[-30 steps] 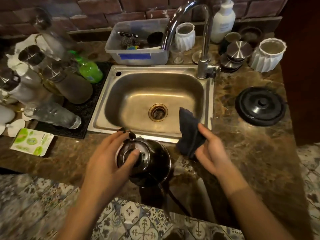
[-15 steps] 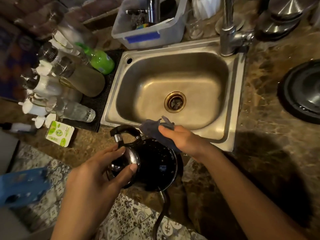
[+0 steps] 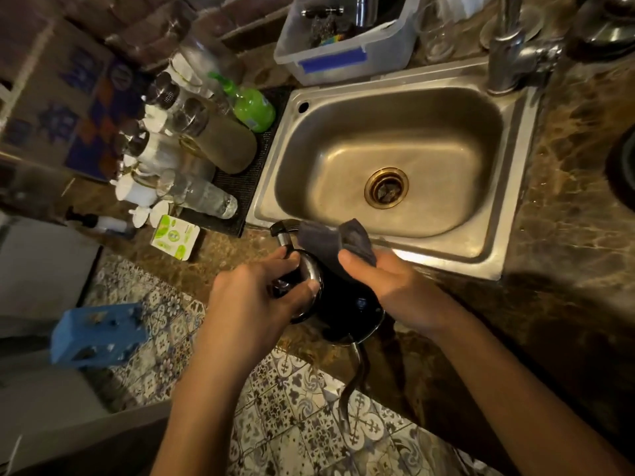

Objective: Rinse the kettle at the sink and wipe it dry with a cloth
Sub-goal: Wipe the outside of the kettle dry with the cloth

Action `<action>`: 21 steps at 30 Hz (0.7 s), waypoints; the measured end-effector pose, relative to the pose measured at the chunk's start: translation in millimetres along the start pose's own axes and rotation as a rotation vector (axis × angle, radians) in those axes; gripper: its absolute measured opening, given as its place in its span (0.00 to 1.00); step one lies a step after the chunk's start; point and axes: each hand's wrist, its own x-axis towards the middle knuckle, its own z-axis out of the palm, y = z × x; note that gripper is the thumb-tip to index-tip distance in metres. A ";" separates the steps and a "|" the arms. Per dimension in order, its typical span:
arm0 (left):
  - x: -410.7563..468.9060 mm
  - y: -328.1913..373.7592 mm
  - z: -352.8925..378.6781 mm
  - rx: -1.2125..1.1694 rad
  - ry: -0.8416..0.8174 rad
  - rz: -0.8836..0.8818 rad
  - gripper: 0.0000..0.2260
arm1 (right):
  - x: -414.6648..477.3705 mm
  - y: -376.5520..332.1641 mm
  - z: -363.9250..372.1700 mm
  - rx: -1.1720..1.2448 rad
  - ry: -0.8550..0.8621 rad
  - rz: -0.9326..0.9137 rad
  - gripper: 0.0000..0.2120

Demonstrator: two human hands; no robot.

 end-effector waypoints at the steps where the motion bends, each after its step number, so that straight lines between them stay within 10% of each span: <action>1: -0.2 0.5 0.0 -0.006 0.000 -0.005 0.24 | -12.7 6.7 3.0 -0.013 0.035 0.003 0.15; 10: -1.9 7.3 -2.8 0.043 -0.002 -0.031 0.25 | -19.0 58.3 15.9 0.141 0.396 0.083 0.22; 21: -8.9 4.3 5.4 0.008 0.065 0.025 0.24 | -23.2 50.1 52.5 0.046 0.256 -0.079 0.29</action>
